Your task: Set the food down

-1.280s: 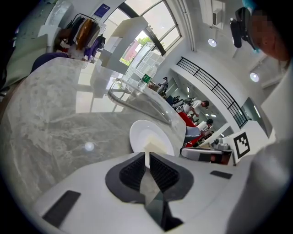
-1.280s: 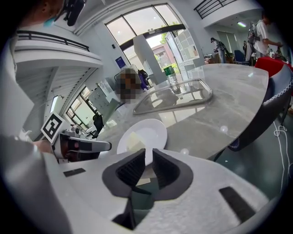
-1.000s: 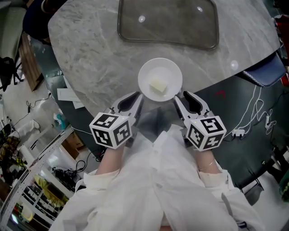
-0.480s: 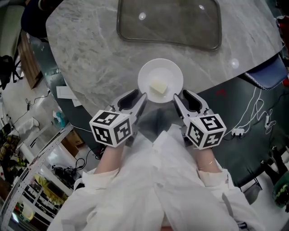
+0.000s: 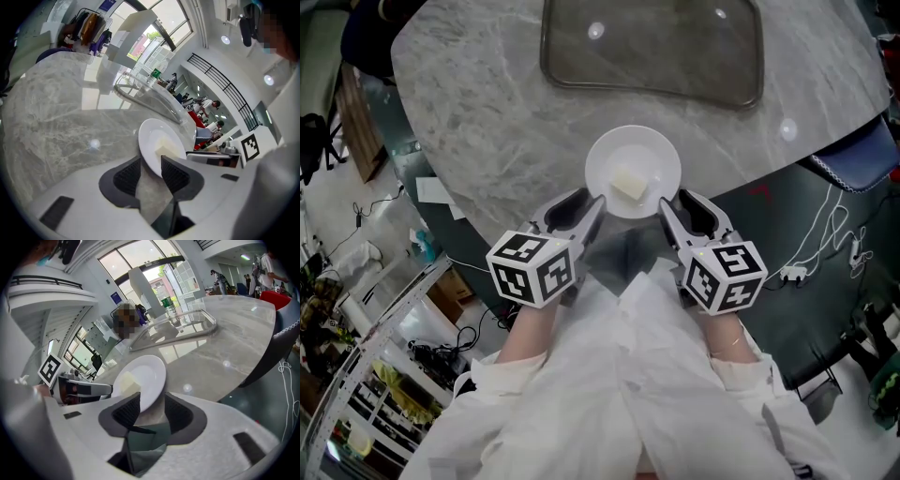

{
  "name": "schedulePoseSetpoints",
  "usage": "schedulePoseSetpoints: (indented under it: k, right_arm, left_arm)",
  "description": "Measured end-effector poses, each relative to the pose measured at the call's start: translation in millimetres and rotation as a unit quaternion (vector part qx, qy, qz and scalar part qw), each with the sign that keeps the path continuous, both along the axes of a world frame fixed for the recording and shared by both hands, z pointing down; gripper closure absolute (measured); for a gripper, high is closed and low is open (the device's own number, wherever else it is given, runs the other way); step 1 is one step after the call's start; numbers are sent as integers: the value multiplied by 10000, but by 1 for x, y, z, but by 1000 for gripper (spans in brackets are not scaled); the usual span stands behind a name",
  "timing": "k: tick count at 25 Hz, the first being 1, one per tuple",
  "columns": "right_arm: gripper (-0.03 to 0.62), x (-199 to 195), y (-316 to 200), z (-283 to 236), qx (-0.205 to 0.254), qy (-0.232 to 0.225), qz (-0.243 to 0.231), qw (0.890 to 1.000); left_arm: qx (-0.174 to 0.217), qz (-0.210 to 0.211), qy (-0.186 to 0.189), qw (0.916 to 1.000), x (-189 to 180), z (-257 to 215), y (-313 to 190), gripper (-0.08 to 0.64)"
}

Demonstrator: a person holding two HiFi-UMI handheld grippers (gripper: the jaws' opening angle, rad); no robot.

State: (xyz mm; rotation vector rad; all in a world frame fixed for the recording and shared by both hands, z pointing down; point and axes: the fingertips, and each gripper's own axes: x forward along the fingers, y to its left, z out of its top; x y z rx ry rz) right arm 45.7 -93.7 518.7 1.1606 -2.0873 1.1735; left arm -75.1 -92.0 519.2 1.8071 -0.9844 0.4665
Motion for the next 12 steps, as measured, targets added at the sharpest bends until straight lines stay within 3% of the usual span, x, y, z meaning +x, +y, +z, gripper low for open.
schedulePoseSetpoints:
  k: [12]
  right_arm:
    - [469,-1,-1,4,-67,279,-68,9996]
  left_arm:
    - [-18,-70,-100,9999,-3,4,-3,434]
